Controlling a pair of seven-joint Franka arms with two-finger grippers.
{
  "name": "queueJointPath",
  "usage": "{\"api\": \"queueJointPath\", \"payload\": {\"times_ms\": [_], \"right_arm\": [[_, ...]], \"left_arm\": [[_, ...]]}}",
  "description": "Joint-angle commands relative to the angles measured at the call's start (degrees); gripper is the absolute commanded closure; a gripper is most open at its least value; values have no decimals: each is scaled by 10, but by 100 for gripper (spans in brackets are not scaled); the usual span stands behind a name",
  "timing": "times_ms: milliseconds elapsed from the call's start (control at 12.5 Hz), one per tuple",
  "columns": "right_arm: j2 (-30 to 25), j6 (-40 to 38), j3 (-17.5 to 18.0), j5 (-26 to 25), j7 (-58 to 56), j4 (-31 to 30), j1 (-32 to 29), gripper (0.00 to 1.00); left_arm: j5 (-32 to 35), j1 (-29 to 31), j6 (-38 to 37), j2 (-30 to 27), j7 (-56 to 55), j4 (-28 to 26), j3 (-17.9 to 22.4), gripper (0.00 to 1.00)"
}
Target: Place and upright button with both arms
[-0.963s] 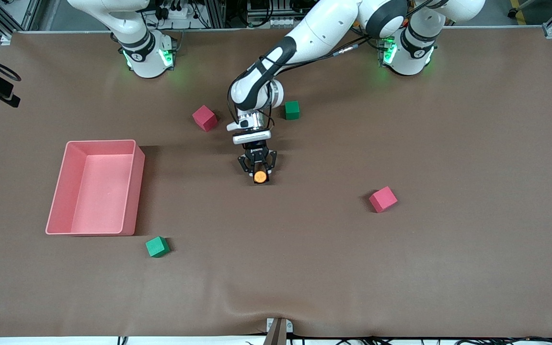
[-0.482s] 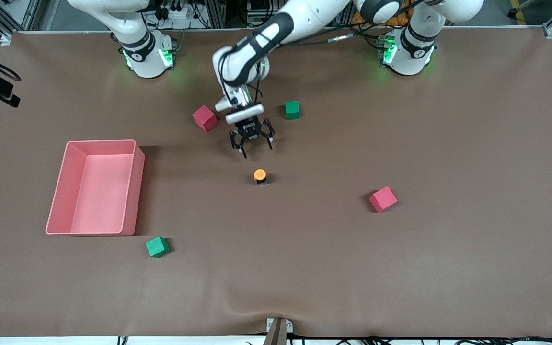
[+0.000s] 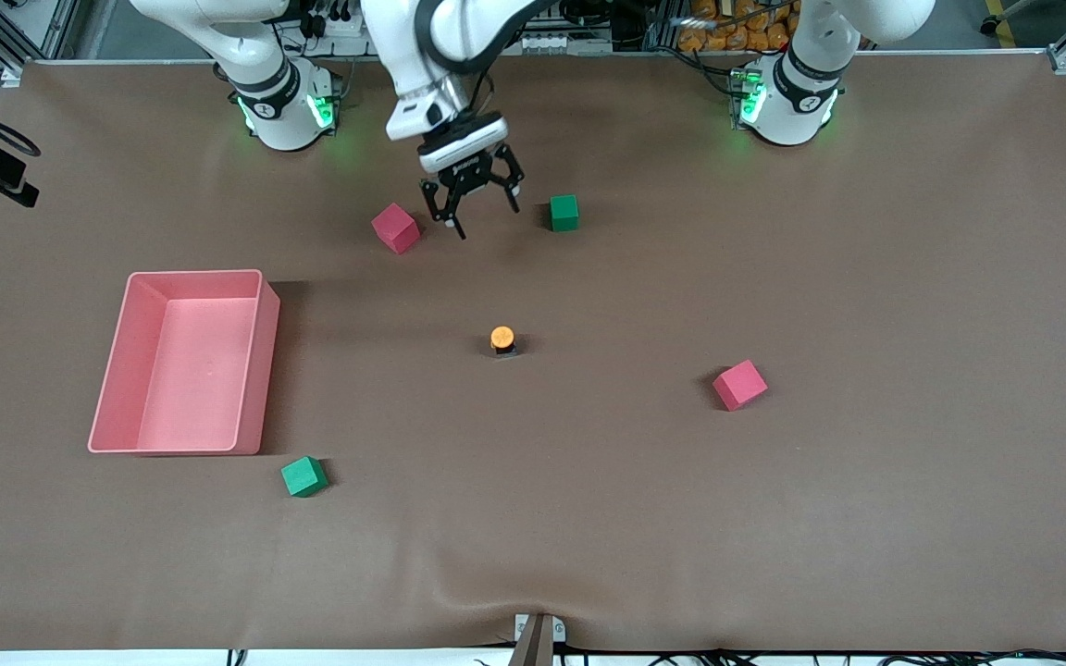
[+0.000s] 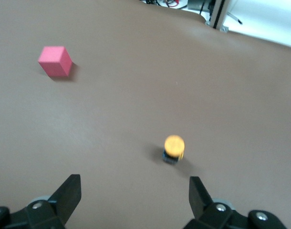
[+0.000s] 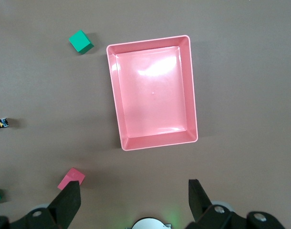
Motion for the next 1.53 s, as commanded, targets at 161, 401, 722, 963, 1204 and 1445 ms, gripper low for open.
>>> {"api": "queueJointPath", "payload": {"times_ms": [161,401,722,963,1204,1445], "right_arm": [[-3,-8,5,10,-7,7,-8,0],[-3,-8,5,10,-7,7,-8,0],[-3,-8,4,10,-7,7,-8,0],[-3,-8,4,10,-7,7,-8,0],[-3,-8,4,10,-7,7,-8,0],[-3,-8,5,10,-7,7,-8,0]], "left_arm": [[-152,188,-3,-171,242,-29,-4,0],[-241,339,-29,-211,468,-28,-5,0],[-273,464,-30,-215,539,-27,-7,0],[-310,522,-40,-220,644,-28,-6,0],[-333,580,-78,-254,784,-36,-5,0],[-398,577,-112,-301,892,-72,62,0]]}}
